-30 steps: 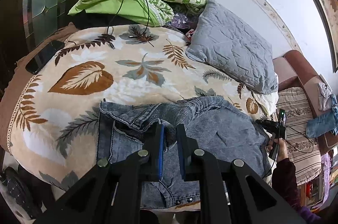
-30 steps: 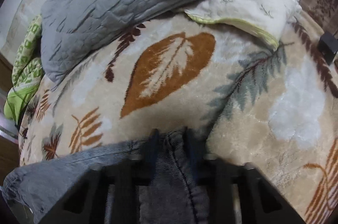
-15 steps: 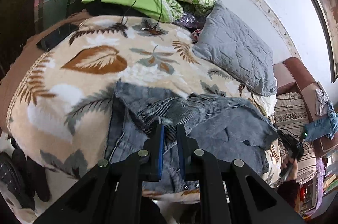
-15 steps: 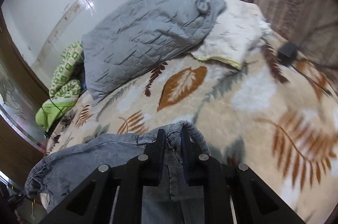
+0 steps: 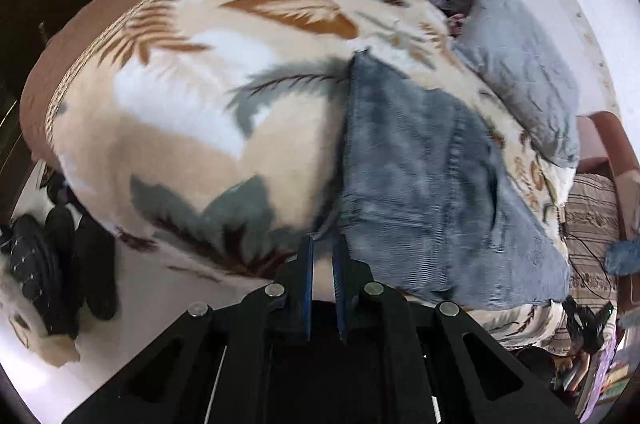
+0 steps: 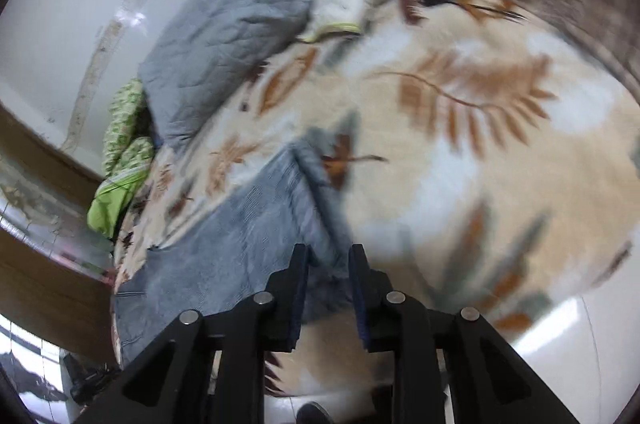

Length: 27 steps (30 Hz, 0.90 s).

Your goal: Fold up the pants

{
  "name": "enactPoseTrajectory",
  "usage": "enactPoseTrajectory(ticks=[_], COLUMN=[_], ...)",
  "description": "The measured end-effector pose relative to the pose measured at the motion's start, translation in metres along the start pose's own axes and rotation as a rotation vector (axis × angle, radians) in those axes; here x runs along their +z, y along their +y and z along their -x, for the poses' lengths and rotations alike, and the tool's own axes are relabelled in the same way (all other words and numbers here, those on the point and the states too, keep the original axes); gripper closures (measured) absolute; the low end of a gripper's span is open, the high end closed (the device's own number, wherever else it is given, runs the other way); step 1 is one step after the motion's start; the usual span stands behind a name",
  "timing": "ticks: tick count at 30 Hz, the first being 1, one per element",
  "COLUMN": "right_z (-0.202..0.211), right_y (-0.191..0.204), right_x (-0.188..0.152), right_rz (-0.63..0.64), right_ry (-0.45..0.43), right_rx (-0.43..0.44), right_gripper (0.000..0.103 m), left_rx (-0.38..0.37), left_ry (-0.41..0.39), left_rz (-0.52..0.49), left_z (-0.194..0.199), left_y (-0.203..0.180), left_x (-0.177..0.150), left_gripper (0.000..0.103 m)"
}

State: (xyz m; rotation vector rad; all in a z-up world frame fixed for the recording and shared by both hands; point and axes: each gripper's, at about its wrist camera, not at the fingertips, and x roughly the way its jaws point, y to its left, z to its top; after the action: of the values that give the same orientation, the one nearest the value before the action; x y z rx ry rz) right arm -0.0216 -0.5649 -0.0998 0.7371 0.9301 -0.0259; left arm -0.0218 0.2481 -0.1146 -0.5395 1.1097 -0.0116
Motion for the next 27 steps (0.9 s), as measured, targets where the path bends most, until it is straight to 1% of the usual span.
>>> enactPoseTrajectory(ticks=[1, 2, 4, 5, 6, 7, 8, 10, 11, 14, 17, 19, 20, 23, 25, 26, 27], right_z=[0.007, 0.011, 0.020, 0.022, 0.022, 0.020, 0.018, 0.009, 0.004, -0.027, -0.065, -0.096, -0.107, -0.126, -0.131, -0.133, -0.134], right_y=[-0.009, -0.012, -0.014, -0.010, -0.004, 0.010, 0.020, 0.042, 0.049, 0.075, 0.085, 0.084, 0.081, 0.072, 0.067, 0.065, 0.066], right_x=[0.000, 0.001, 0.007, 0.011, 0.015, 0.024, 0.030, 0.045, 0.052, 0.071, 0.080, 0.081, 0.078, 0.073, 0.073, 0.072, 0.070], right_rz=[-0.027, -0.040, -0.065, -0.060, -0.051, -0.026, 0.000, 0.040, 0.047, 0.103, 0.123, 0.131, 0.137, 0.157, 0.159, 0.158, 0.172], right_ry=[-0.018, -0.029, -0.059, -0.071, -0.076, -0.090, -0.106, -0.115, -0.107, -0.048, 0.023, 0.095, 0.119, 0.144, 0.156, 0.166, 0.168], right_rx=[-0.015, -0.012, 0.007, 0.002, -0.004, -0.011, -0.006, -0.005, -0.020, -0.109, -0.159, -0.197, -0.213, -0.259, -0.244, -0.208, -0.215], right_gripper=[0.080, 0.079, 0.073, 0.061, 0.038, 0.031, 0.027, 0.027, 0.027, 0.027, 0.029, 0.034, 0.038, 0.043, 0.050, 0.058, 0.064], left_rx=[0.009, 0.014, 0.021, 0.025, 0.028, 0.029, 0.025, 0.010, -0.004, -0.045, -0.065, -0.076, -0.085, -0.095, -0.094, -0.095, -0.097], left_ry=[0.001, 0.000, -0.011, -0.022, -0.033, -0.052, -0.065, -0.094, -0.108, -0.124, -0.115, -0.099, -0.086, -0.059, -0.050, -0.043, -0.038], left_rz=[0.005, 0.004, -0.013, -0.030, -0.045, -0.067, -0.081, -0.118, -0.140, -0.206, -0.272, -0.299, -0.310, -0.334, -0.336, -0.332, -0.326], left_z=[0.000, 0.000, 0.003, 0.007, 0.010, 0.015, 0.018, 0.026, 0.029, 0.030, 0.021, 0.010, 0.004, -0.008, -0.014, -0.018, -0.020], left_y=[0.002, 0.003, -0.002, -0.008, -0.013, -0.022, -0.027, -0.044, -0.056, -0.085, -0.114, -0.129, -0.136, -0.149, -0.152, -0.155, -0.155], left_x=[0.000, 0.001, 0.003, 0.005, 0.007, 0.010, 0.012, 0.014, 0.017, 0.016, 0.012, 0.008, 0.007, 0.003, 0.004, 0.004, 0.004], left_gripper=[0.094, 0.094, 0.094, 0.094, 0.094, 0.094, 0.094, 0.094, 0.094, 0.094, 0.094, 0.094, 0.094, 0.094, 0.094, 0.094, 0.094])
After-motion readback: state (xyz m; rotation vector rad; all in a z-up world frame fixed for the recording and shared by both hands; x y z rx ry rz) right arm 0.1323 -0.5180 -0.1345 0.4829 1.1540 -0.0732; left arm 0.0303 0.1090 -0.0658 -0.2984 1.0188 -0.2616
